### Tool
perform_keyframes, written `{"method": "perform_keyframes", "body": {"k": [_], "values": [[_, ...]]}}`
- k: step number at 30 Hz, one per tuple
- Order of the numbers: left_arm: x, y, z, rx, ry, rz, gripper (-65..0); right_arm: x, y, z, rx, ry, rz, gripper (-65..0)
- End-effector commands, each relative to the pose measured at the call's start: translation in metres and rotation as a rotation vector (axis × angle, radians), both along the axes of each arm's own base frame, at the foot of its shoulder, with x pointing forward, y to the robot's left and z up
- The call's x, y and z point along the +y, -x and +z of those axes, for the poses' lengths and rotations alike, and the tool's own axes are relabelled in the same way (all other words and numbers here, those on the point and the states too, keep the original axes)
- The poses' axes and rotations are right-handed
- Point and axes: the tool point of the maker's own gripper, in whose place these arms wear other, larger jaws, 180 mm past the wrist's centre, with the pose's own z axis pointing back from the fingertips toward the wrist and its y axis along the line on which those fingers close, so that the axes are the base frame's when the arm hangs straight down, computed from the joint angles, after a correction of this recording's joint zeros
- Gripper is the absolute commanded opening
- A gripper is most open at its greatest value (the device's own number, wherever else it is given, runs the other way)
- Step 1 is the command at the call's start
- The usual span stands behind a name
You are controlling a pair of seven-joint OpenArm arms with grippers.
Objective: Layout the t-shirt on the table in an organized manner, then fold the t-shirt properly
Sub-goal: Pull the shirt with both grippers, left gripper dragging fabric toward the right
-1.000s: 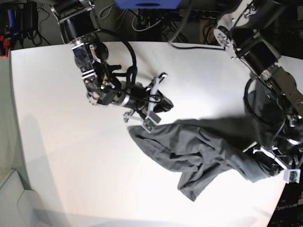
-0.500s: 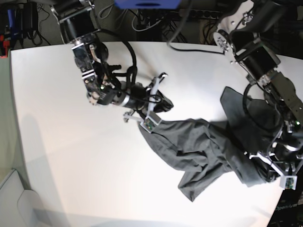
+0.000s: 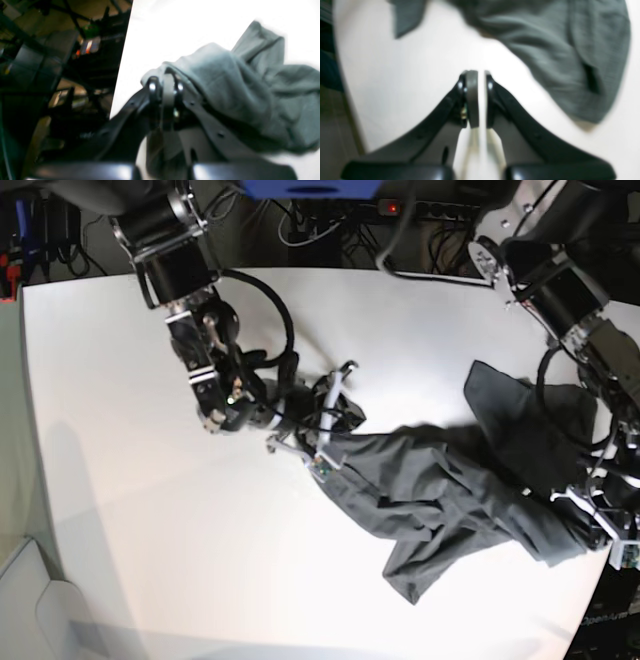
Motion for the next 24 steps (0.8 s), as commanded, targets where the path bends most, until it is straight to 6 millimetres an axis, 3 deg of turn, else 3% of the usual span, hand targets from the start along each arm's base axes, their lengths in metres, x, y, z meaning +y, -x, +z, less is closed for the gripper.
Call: {"method": "perform_keyframes", "body": {"k": [1,5,8,15,24], "values": [[0.004,-0.002,0.018,-0.054,-0.020,-0.004,-64.5,0.008,-0.020,0.027,-0.065,-0.056,-0.001,-54.6],[0.009,0.008,0.003,-0.010,-0.037,0.002,-64.5,-0.002,-0.044,0.038,-0.099,-0.027,-0.011,-39.1],[0.013,0.015,-0.004,0.014,-0.052,0.006,-64.5,-0.006,-0.058,0.051,-0.136,-0.017,-0.013,-31.5],[0.017,0.026,-0.015,0.053,-0.071,0.008,-64.5,-0.016,-0.065,0.044,-0.134,-0.027,-0.039,-30.6],[0.015,0.037,-0.026,0.084,-0.082,0.006,-64.5,-0.035,-0.060,0.000,-0.064,-0.091,-0.133,-30.6]]}}
